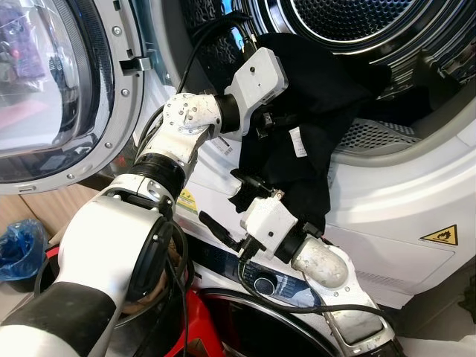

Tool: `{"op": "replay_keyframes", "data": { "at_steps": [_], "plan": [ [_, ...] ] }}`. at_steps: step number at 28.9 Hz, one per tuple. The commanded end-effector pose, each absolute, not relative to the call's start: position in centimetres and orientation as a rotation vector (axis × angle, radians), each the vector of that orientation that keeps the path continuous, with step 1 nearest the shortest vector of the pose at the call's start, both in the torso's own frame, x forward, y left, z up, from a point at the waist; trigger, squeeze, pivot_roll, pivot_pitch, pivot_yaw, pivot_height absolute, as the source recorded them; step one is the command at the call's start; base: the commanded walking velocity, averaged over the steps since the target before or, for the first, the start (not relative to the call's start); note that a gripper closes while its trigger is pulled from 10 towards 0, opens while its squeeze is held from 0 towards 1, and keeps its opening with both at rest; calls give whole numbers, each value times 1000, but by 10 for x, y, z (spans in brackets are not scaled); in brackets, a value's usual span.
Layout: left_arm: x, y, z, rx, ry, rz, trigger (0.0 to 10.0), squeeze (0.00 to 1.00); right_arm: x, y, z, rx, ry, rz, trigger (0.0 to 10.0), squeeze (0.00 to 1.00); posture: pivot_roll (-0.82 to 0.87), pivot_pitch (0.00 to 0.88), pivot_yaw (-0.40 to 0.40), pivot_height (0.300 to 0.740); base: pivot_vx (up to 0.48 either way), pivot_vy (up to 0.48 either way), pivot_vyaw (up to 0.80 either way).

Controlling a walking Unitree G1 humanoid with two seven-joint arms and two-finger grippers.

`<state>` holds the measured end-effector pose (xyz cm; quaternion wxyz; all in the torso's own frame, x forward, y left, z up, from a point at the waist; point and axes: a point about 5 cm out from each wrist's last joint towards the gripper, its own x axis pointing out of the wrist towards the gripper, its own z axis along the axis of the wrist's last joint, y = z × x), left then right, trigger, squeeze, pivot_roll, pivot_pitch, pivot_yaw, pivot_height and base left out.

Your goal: Clothes washing

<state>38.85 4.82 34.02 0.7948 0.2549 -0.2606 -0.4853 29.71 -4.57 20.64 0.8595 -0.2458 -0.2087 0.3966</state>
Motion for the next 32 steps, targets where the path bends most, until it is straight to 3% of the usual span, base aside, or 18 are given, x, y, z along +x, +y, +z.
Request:
{"op": "replay_keyframes", "data": {
  "at_steps": [1, 6, 16, 27, 32],
  "plan": [
    [387, 48, 345, 541, -582, -1053, 10000, 0, 302, -46, 212, -545, -462, 804, 10000, 0, -48, 11, 37, 740, 0, 0, 0],
    [382, 45, 352, 514, -640, -1091, 10000, 0, 321, -55, 238, -550, -546, 684, 10000, 0, -42, 18, 34, 740, 0, 0, 0],
    [377, 46, 369, 465, -700, -1129, 10000, 0, 340, -67, 254, -630, -584, 619, 10000, 0, -37, 23, 28, 740, 0, 0, 0],
    [370, 47, 381, 301, -694, -1319, 10000, 0, 351, -72, 283, -613, -677, 561, 10000, 0, -26, 31, 20, 740, 0, 0, 0],
    [370, 52, 381, 289, -694, -1321, 10000, 0, 355, -71, 292, -595, -710, 541, 10000, 0, -23, 32, 18, 740, 0, 0, 0]
  ]
}}
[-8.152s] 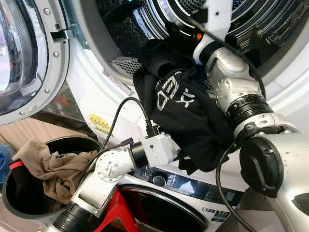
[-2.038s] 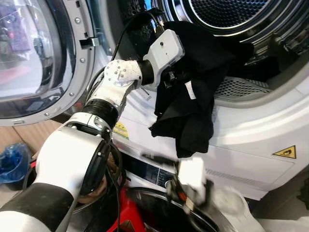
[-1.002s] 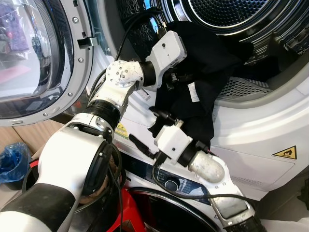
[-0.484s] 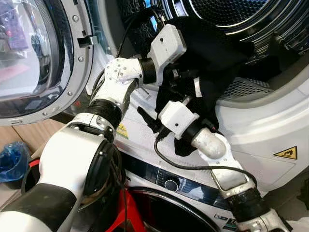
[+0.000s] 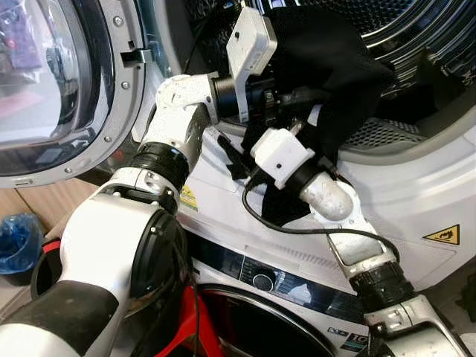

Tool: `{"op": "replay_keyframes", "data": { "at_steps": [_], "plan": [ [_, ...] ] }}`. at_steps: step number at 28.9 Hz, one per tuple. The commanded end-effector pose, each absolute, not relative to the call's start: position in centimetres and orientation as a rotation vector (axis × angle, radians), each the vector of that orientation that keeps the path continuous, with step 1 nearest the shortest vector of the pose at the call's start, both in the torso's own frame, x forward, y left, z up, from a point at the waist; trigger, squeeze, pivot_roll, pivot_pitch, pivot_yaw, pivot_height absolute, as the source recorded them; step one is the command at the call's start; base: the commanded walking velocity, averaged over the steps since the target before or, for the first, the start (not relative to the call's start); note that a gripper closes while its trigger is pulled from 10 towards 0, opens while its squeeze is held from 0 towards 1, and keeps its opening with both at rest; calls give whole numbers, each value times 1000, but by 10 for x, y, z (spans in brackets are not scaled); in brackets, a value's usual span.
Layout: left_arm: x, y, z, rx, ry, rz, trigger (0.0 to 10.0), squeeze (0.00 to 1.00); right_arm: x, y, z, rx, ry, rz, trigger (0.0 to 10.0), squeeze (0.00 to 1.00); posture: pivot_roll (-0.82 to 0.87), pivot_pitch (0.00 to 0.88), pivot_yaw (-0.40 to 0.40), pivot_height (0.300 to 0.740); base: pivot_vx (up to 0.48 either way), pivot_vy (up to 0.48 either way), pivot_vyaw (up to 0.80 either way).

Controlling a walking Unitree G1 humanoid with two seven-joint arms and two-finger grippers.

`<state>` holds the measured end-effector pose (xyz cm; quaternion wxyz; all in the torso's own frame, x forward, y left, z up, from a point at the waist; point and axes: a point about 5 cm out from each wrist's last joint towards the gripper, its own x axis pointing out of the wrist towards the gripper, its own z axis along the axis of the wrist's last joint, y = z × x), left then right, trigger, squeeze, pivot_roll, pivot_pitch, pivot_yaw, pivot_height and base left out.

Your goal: Clothes washing

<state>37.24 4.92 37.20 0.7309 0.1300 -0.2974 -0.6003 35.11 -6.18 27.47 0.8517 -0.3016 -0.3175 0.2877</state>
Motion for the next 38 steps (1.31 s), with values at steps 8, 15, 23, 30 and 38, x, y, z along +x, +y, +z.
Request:
{"op": "replay_keyframes", "data": {
  "at_steps": [8, 15, 23, 30, 38],
  "plan": [
    [362, 74, 397, 255, -791, -1294, 10000, 0, 362, -70, 308, -574, -757, 503, 10000, 0, -8, 30, 12, 740, 0, 0, 0],
    [345, 87, 431, 234, -954, -1235, 10000, 0, 366, -69, 311, -549, -771, 498, 10000, 0, 9, 20, 2, 740, 0, 0, 0],
    [330, 86, 427, 237, -896, -1378, 10000, 0, 368, -65, 308, -548, -772, 512, 10000, 0, 7, 5, 5, 740, 0, 0, 0],
    [315, 102, 429, 136, -939, -1370, 10000, 0, 370, -67, 315, -545, -788, 497, 10000, 0, 9, 8, 3, 740, 0, 0, 0],
    [290, 124, 442, -21, -961, -1373, 10000, 0, 373, -68, 315, -533, -784, 496, 10000, 0, 20, 27, 0, 740, 0, 0, 0]
  ]
}}
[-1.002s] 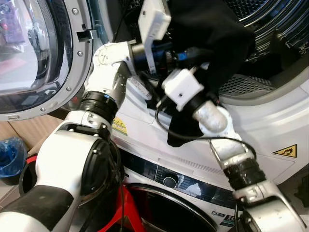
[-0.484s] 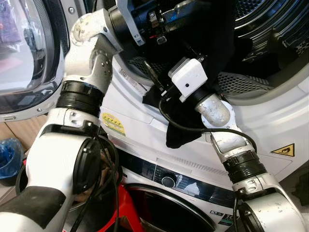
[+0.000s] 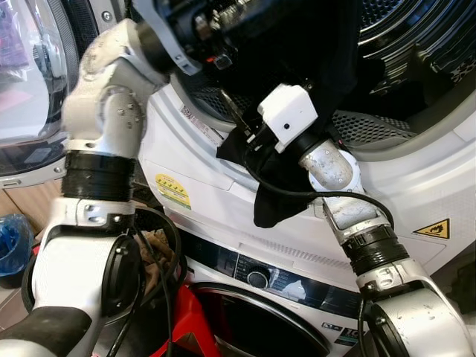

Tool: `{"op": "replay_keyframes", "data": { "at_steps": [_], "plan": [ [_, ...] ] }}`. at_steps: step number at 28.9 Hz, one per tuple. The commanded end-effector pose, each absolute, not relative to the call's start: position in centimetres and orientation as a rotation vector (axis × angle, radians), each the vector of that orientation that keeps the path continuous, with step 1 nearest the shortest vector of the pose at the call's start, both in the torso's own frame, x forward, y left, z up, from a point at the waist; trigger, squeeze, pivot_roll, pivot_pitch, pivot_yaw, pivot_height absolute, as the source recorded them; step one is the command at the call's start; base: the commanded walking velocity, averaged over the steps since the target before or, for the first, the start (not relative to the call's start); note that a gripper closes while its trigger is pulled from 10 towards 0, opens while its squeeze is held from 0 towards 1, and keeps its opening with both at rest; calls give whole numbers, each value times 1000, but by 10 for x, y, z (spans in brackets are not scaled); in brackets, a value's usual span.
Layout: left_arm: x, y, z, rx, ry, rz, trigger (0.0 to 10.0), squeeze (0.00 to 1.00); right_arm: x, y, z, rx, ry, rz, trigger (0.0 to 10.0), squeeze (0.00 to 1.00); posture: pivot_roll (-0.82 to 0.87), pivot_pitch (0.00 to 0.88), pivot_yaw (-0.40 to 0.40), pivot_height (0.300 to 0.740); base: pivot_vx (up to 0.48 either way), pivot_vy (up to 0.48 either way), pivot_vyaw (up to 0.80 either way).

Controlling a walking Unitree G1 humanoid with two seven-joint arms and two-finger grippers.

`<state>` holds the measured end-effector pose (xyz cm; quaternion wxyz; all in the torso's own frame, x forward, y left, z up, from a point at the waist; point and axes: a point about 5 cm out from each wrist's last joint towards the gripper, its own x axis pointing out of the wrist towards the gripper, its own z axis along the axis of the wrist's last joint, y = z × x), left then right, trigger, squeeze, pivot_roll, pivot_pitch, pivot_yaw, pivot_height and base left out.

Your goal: Clothes washing

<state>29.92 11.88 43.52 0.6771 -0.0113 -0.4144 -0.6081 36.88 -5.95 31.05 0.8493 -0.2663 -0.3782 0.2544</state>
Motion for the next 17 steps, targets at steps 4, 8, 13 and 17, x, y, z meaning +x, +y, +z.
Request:
{"op": "replay_keyframes", "data": {
  "at_steps": [4, 8, 13, 17],
  "plan": [
    [286, 133, 428, -9, -883, -1373, 10000, 0, 375, -67, 320, -528, -791, 489, 10000, 0, 18, 30, 2, 740, 0, 0, 0],
    [282, 141, 407, -40, -799, -1370, 10000, 0, 376, -66, 330, -523, -809, 486, 10000, 0, 13, 35, -1, 740, 0, 0, 0],
    [279, 140, 370, -46, -662, -1352, 10000, 0, 377, -62, 346, -537, -841, 493, 10000, 0, 13, 40, -2, 740, 0, 0, 0],
    [278, 139, 346, -75, -587, -1301, 10000, 0, 377, -56, 361, -552, -865, 503, 10000, 0, 17, 40, -7, 740, 0, 0, 0]
  ]
}}
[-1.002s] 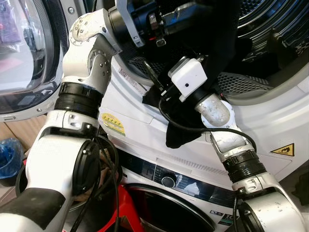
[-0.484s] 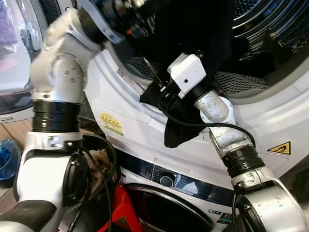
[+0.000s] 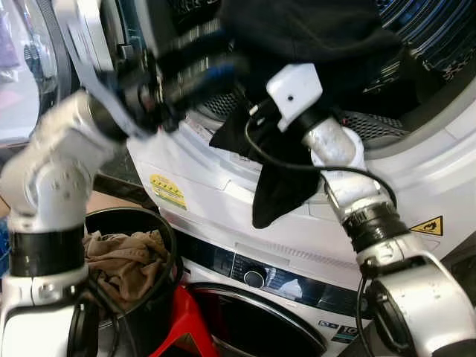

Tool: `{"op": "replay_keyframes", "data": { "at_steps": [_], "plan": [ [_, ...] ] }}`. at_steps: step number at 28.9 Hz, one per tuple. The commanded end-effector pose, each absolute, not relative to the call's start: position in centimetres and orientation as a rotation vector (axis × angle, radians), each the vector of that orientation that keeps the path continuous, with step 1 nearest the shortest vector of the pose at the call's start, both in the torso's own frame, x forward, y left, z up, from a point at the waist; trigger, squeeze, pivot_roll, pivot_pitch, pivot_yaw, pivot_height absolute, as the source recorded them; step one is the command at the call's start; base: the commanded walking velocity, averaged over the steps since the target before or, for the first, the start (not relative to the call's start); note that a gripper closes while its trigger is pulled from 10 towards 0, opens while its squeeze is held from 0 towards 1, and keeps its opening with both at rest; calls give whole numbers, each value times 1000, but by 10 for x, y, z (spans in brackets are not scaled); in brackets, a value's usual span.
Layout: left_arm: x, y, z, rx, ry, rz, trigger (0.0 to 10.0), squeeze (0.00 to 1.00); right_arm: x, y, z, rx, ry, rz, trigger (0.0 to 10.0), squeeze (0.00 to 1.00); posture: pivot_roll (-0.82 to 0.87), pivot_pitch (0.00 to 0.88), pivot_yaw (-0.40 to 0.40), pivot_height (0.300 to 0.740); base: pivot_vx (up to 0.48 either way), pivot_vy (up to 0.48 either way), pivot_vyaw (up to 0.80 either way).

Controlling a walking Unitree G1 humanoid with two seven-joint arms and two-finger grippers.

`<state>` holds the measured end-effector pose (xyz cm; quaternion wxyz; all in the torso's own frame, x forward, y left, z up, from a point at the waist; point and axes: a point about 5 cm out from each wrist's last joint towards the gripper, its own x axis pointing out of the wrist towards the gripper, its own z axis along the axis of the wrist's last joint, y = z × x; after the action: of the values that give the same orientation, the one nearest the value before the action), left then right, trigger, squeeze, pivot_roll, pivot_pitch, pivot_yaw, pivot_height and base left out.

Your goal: Clothes washing

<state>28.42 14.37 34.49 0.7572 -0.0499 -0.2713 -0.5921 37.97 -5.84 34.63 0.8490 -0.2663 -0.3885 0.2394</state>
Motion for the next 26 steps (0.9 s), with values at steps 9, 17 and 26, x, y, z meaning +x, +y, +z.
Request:
{"op": "replay_keyframes", "data": {
  "at_steps": [9, 17, 26],
  "plan": [
    [275, 134, 304, -51, -423, -1213, 10000, 0, 379, -40, 389, -571, -870, 534, 10000, 0, 31, 39, -19, 740, 0, 0, 0],
    [277, 114, 273, -104, -358, -1130, 10000, 0, 390, -20, 409, -548, -673, 494, 10000, 0, 49, 21, -35, 740, 0, 0, 0],
    [263, 84, 244, -200, -292, -1123, 10000, 0, 403, -53, 430, -361, -479, 249, 10000, 0, 109, 8, -72, 740, 0, 0, 0]
  ]
}}
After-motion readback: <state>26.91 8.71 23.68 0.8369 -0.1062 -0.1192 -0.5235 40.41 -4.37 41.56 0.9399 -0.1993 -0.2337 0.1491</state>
